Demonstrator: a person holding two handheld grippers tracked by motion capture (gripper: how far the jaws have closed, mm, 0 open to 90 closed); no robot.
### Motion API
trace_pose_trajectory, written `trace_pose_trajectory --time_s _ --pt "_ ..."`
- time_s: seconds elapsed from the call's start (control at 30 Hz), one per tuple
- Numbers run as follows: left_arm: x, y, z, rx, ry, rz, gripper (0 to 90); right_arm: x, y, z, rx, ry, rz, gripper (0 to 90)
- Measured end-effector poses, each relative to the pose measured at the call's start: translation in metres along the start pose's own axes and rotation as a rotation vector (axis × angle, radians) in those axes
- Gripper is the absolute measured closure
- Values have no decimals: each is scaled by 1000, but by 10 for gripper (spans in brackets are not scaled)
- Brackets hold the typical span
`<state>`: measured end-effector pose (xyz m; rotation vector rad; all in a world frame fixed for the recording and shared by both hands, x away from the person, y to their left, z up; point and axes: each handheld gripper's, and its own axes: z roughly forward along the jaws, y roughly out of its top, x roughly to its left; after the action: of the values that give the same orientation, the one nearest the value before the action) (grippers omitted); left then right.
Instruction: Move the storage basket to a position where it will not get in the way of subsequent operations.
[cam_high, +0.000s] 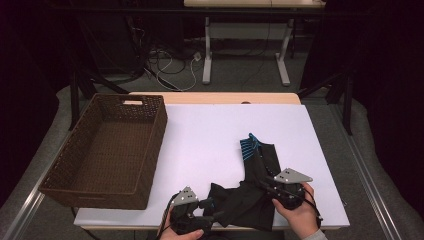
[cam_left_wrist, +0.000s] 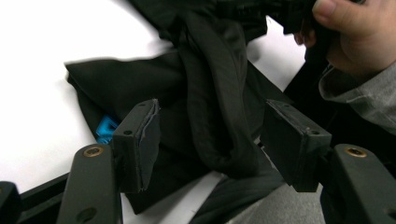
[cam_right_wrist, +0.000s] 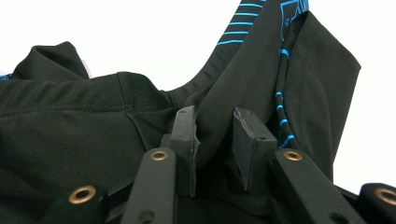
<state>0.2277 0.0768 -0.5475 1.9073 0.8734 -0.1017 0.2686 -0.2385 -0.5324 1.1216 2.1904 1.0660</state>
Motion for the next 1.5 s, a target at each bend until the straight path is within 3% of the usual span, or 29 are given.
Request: trace_pose_trajectory --time_s 0.17,0.33,0.6,0.93,1.13,1.33,1.5 --pt "1 -6 9 52 -37 -33 452 0 -1 1 -16 1 9 702" --pt "3 -8 13 70 -31 -42 577 -1 -1 0 -15 3 11 702" --pt "5 0 4 28 0 -13 779 0 -2 0 -26 -1 14 688" --pt "18 44 -20 -27 104 49 804 2 2 1 -52 10 40 622" --pt "29 77 -29 -57 170 110 804 8 9 9 -64 19 21 602" --pt "43 97 -33 -96 195 97 804 5 23 17 -76 17 28 585" --pt "57 116 -42 -105 249 99 804 -1 39 22 -106 30 48 556"
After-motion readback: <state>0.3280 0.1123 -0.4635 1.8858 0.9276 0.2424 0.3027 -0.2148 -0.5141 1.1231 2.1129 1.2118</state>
